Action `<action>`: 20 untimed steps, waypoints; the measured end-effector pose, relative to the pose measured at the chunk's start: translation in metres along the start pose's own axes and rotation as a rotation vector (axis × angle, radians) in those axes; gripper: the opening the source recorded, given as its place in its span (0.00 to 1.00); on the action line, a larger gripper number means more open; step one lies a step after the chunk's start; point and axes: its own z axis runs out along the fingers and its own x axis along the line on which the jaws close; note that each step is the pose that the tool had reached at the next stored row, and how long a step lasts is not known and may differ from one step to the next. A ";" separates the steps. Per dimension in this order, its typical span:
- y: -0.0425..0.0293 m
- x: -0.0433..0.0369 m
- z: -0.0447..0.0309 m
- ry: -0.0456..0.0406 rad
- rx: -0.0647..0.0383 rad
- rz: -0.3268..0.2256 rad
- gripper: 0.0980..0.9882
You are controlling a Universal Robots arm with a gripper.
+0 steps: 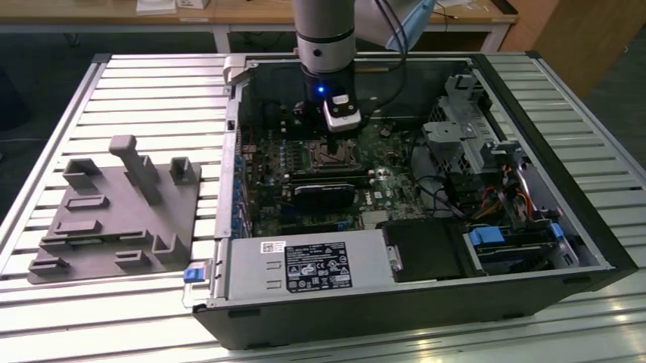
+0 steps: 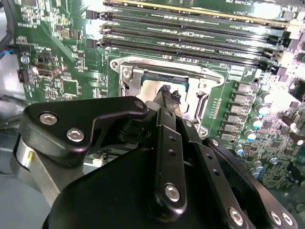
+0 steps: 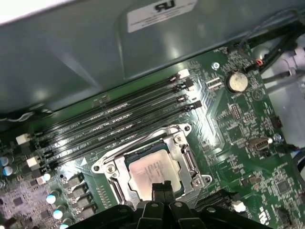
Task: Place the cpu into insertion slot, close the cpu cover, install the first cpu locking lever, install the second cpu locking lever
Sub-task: 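Install the first cpu locking lever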
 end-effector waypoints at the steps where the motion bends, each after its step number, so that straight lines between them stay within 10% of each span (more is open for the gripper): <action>1: 0.0000 0.0000 0.0002 0.0002 -0.002 -0.013 0.01; 14: -0.0001 0.0000 0.0016 0.0002 -0.009 -0.139 0.01; 20: 0.0002 -0.0013 -0.0097 0.0001 -0.009 -0.140 0.01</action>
